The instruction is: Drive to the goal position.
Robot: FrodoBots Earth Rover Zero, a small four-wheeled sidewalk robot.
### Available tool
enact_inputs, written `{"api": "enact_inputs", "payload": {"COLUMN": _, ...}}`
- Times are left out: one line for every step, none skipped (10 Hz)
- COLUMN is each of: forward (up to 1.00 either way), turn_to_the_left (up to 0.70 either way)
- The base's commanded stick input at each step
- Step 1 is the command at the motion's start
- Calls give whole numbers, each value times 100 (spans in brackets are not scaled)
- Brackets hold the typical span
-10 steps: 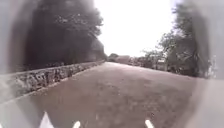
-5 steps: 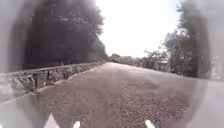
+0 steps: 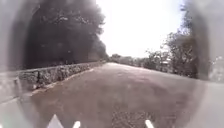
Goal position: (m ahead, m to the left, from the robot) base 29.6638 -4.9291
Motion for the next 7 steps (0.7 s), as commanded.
{"api": "enact_inputs", "payload": {"forward": 85, "turn_to_the_left": 0}}
{"api": "enact_inputs", "payload": {"forward": 85, "turn_to_the_left": 0}}
{"api": "enact_inputs", "payload": {"forward": 85, "turn_to_the_left": 0}}
{"api": "enact_inputs", "payload": {"forward": 85, "turn_to_the_left": 0}}
{"api": "enact_inputs", "payload": {"forward": 85, "turn_to_the_left": 0}}
{"api": "enact_inputs", "payload": {"forward": 85, "turn_to_the_left": 0}}
{"api": "enact_inputs", "payload": {"forward": 85, "turn_to_the_left": 0}}
